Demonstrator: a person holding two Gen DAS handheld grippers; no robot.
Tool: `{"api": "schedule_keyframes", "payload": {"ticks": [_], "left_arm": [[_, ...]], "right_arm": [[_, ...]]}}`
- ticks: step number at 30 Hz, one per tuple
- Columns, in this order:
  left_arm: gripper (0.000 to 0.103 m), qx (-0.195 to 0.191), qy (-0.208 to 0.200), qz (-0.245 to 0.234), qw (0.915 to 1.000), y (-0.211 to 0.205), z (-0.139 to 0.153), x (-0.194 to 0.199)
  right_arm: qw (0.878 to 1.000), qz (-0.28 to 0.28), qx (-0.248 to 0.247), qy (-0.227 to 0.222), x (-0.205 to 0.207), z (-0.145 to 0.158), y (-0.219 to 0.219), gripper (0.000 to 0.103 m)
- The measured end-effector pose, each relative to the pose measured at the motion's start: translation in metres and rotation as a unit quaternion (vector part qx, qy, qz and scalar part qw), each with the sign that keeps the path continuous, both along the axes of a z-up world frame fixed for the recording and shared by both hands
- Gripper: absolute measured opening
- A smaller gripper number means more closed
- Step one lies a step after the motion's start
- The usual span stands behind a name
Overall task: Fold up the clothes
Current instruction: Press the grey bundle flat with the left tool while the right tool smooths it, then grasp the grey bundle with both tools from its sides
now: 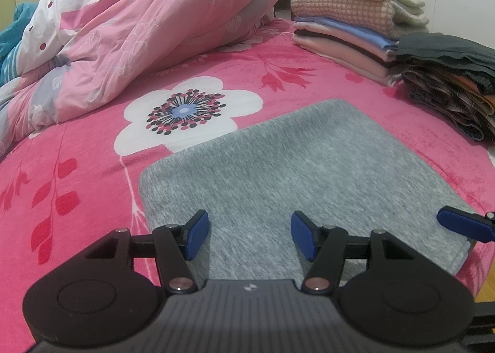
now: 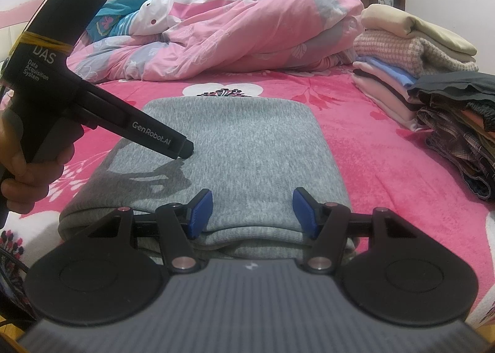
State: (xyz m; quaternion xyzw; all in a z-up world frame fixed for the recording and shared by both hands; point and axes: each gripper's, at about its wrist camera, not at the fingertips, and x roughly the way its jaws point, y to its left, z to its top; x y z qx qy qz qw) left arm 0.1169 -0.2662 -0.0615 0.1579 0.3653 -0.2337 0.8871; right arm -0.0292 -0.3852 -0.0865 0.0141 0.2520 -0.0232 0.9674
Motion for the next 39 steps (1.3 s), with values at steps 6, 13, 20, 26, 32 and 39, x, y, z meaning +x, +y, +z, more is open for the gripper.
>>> {"api": "schedule_keyframes", "payload": {"ticks": [6,13,20,26,32,39], "left_arm": [[0.062,0.001,0.0,-0.001,1.0,0.0,0.0,0.0],[0.063,-0.022,0.002,-0.001,0.9998,0.008,0.003,0.0],[0.076,-0.132,0.005,0.009,0.9912,0.063,0.021,-0.009],[0.088,-0.214,0.098,0.034,0.9713,0.116,0.007,0.003],[0.088,-0.282,0.223,0.03,0.9326,0.133,-0.031,0.019],[0.091,-0.327,0.25,0.002,0.9115,0.133,-0.05,0.031]], "right_arm": [[1.0,0.0,0.0,0.0,0.0,0.0,0.0,0.058],[1.0,-0.001,0.002,-0.001,0.0,0.0,0.0,0.058],[0.994,0.009,0.106,-0.018,-0.005,0.02,-0.026,0.063],[0.964,-0.019,0.262,-0.048,-0.004,0.03,-0.092,0.078],[0.917,-0.029,0.398,0.026,0.02,-0.006,-0.133,0.085],[0.886,0.0,0.454,0.095,0.045,-0.032,-0.139,0.099]]}}
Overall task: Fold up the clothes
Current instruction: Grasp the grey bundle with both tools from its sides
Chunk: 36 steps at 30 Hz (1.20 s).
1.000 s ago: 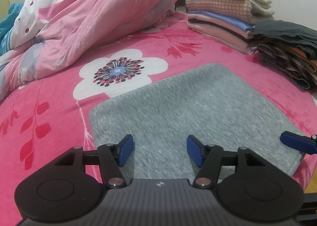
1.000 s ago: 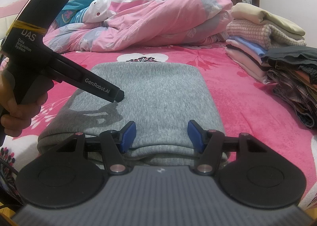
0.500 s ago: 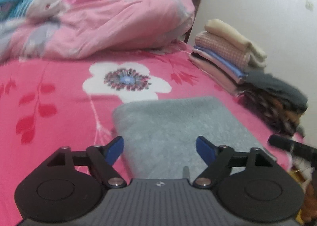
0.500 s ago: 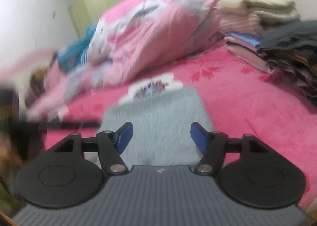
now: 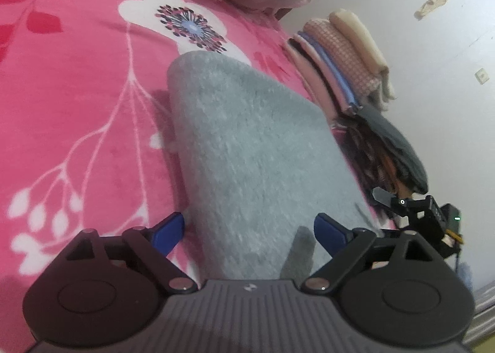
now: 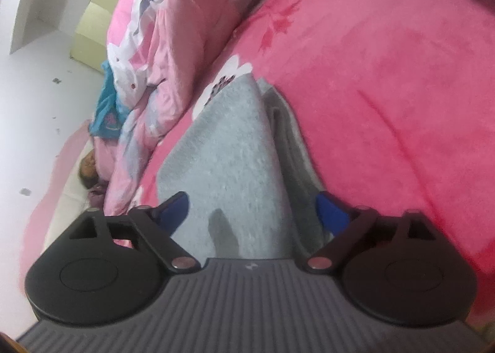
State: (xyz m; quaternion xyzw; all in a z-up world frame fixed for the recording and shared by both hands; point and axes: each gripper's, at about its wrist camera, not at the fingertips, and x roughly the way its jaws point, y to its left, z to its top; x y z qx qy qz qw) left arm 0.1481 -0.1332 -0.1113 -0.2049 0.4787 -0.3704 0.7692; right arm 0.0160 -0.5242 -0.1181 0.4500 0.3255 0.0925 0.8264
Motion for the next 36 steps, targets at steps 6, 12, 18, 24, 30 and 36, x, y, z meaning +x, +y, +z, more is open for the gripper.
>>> {"api": "schedule_keyframes", "payload": {"ticks": [6,12,18,24,30,36], "left_arm": [[0.091,-0.037,0.016,-0.005,0.9992,-0.003,-0.009,0.02],[0.093,-0.038,0.004,-0.017,0.9991,-0.016,-0.009,0.03],[0.092,-0.048,-0.014,-0.031,0.9983,-0.012,-0.012,0.027],[0.091,-0.048,-0.033,-0.039,0.9975,-0.011,-0.013,0.022],[0.091,-0.035,-0.052,-0.044,0.9971,-0.016,-0.011,0.019],[0.088,0.008,-0.054,-0.047,0.9974,-0.027,0.0,0.017]], "right_arm": [[0.998,0.034,0.05,0.014,0.041,-0.005,-0.016,0.1],[0.997,0.056,0.056,0.023,0.086,-0.007,-0.027,0.099],[0.996,0.092,0.011,0.012,0.073,-0.003,-0.014,0.094],[0.993,0.11,0.028,-0.006,0.023,-0.004,-0.013,0.093],[0.99,0.123,0.06,-0.017,0.055,-0.013,-0.016,0.091],[0.992,0.128,0.019,0.008,0.081,-0.008,-0.004,0.053]]}}
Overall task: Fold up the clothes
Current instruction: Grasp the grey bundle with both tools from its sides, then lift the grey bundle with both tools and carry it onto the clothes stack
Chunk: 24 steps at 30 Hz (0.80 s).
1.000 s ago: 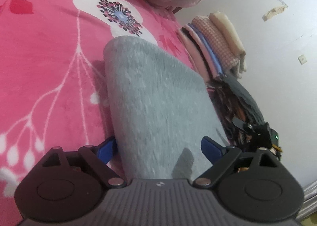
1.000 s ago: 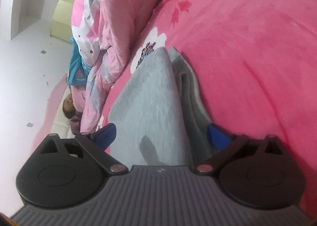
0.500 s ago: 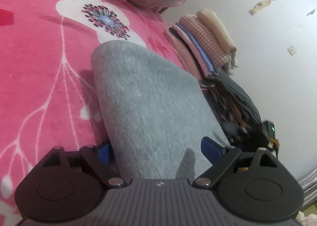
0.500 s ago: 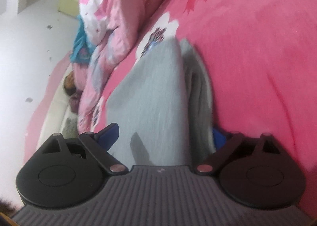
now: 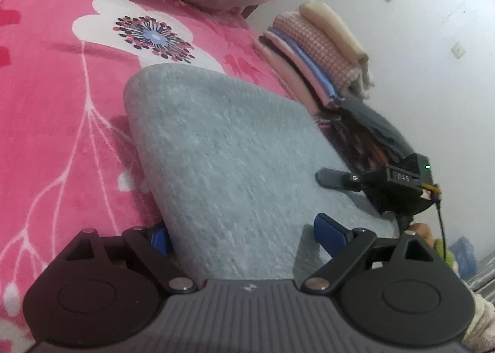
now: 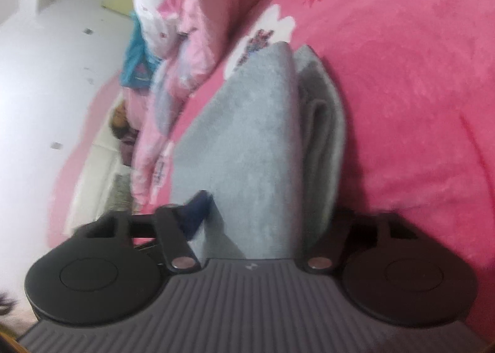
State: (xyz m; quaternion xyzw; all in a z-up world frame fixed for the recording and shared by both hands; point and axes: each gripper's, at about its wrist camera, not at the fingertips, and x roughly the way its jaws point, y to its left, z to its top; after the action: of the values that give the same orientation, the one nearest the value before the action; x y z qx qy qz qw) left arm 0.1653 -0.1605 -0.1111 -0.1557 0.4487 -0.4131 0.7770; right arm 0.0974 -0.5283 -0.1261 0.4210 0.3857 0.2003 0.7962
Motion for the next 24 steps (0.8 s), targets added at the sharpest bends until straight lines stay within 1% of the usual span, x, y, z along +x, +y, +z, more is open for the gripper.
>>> {"api": "schedule_keyframes", "payload": {"ticks": [2,5,7,10,13,15,17,20,24], "left_arm": [[0.081,0.007,0.009,0.008,0.9999,-0.001,0.007,0.001],[0.077,-0.001,0.016,0.017,0.9997,-0.003,0.022,-0.001],[0.077,-0.008,0.008,0.015,0.9998,-0.008,0.038,-0.007],[0.077,-0.016,-0.012,-0.002,0.9998,-0.021,0.065,-0.022],[0.077,-0.026,-0.028,-0.024,0.999,-0.041,0.089,-0.037],[0.077,-0.043,-0.031,-0.043,0.9977,-0.057,0.104,-0.043],[0.077,-0.057,-0.037,-0.067,0.9954,-0.078,0.119,-0.048],[0.077,-0.074,-0.053,-0.112,0.9896,-0.124,0.144,-0.053],[0.077,-0.105,-0.071,-0.162,0.9786,-0.191,0.17,-0.056]], "right_arm": [[1.0,-0.01,-0.014,-0.005,-0.006,0.006,0.004,0.046],[0.999,-0.018,-0.035,-0.026,-0.017,0.023,0.01,0.04],[0.998,-0.017,-0.047,-0.046,-0.025,0.038,0.013,0.038],[0.995,-0.017,-0.066,-0.074,-0.039,0.06,0.014,0.038],[0.991,-0.028,-0.081,-0.102,-0.058,0.087,0.003,0.037],[0.987,-0.04,-0.097,-0.12,-0.074,0.109,-0.013,0.037],[0.981,-0.051,-0.128,-0.136,-0.088,0.135,-0.032,0.037],[0.969,-0.069,-0.177,-0.159,-0.109,0.176,-0.063,0.037],[0.944,-0.084,-0.266,-0.175,-0.121,0.233,-0.111,0.037]]}}
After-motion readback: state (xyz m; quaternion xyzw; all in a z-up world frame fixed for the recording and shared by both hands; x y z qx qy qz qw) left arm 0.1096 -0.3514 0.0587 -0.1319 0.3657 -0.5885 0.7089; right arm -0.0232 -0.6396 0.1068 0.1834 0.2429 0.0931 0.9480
